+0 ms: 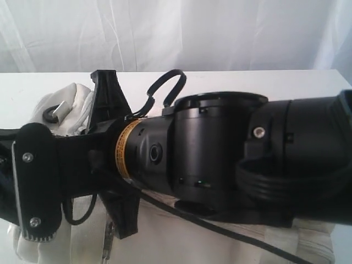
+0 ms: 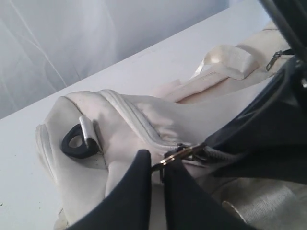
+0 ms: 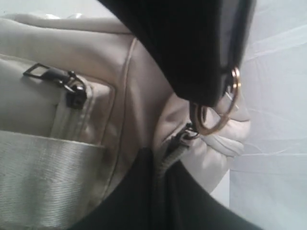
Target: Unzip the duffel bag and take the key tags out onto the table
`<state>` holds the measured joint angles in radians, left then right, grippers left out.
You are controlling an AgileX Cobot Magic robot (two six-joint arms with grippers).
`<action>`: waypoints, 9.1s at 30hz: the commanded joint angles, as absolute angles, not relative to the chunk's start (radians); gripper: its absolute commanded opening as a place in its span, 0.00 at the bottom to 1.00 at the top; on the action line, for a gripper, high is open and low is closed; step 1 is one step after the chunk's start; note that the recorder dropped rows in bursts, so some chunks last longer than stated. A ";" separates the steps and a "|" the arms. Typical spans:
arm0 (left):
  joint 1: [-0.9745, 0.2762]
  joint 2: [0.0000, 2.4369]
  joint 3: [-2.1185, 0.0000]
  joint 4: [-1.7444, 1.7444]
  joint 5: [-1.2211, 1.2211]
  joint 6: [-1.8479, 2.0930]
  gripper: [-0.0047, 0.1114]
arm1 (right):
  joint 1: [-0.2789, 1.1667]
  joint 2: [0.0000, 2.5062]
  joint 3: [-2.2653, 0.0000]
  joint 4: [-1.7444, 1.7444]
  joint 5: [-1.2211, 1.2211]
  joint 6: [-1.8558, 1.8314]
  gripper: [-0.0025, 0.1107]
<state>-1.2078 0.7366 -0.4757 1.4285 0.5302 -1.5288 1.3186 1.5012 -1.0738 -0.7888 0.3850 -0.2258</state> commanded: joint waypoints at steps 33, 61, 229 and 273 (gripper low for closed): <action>-0.889 0.569 -0.514 0.299 0.342 -0.485 0.49 | 1.414 1.457 -1.046 -0.764 0.553 -0.255 0.02; -0.842 0.653 -0.516 0.297 0.148 -0.157 0.49 | 1.414 1.457 -1.046 -0.756 0.518 -0.081 0.02; -0.659 0.579 -0.767 0.036 0.726 -0.167 0.04 | 1.412 1.217 -1.062 -0.676 0.347 0.374 0.58; -0.659 0.576 -0.769 -0.045 0.610 0.000 0.04 | 1.395 1.529 -1.156 -0.654 0.243 0.406 0.09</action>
<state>-0.6639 0.5840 -0.7618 -0.0379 0.6341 0.0000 1.3967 1.5280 -1.1519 -0.6556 0.2503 0.4003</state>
